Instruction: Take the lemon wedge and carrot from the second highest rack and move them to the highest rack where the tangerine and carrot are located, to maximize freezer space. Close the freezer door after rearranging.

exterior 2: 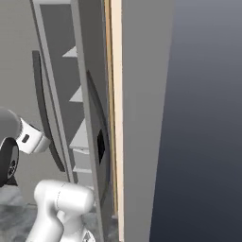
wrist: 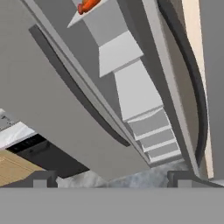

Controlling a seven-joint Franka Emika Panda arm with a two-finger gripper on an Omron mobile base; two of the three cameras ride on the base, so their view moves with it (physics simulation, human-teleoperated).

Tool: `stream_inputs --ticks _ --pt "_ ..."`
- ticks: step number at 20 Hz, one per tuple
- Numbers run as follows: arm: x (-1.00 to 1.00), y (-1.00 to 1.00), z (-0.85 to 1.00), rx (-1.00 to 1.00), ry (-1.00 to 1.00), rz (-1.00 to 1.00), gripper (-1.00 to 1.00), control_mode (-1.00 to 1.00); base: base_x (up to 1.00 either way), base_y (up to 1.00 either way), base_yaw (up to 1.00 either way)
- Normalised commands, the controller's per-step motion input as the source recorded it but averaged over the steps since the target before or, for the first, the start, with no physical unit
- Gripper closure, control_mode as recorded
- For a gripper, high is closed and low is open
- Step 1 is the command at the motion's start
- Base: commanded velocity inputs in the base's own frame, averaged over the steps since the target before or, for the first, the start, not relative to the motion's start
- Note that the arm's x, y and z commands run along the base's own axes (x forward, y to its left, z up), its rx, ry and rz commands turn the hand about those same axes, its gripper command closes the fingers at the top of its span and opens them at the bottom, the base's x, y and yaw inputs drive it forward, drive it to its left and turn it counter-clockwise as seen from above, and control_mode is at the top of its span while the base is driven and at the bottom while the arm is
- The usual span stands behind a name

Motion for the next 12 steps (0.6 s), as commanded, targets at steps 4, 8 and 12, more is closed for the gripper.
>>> stream_inputs --ticks 4,8,12 --pt "0.00 0.00 0.00 0.00 0.00 0.00 -1.00 1.00 0.30 -0.25 0.39" --pt "0.02 -0.30 0.00 0.14 -0.10 0.11 -1.00 -1.00 0.09 -0.24 0.17" --pt "0.11 -0.35 0.48 0.15 -0.17 0.07 -1.00 -1.00 0.00 0.00 0.00"
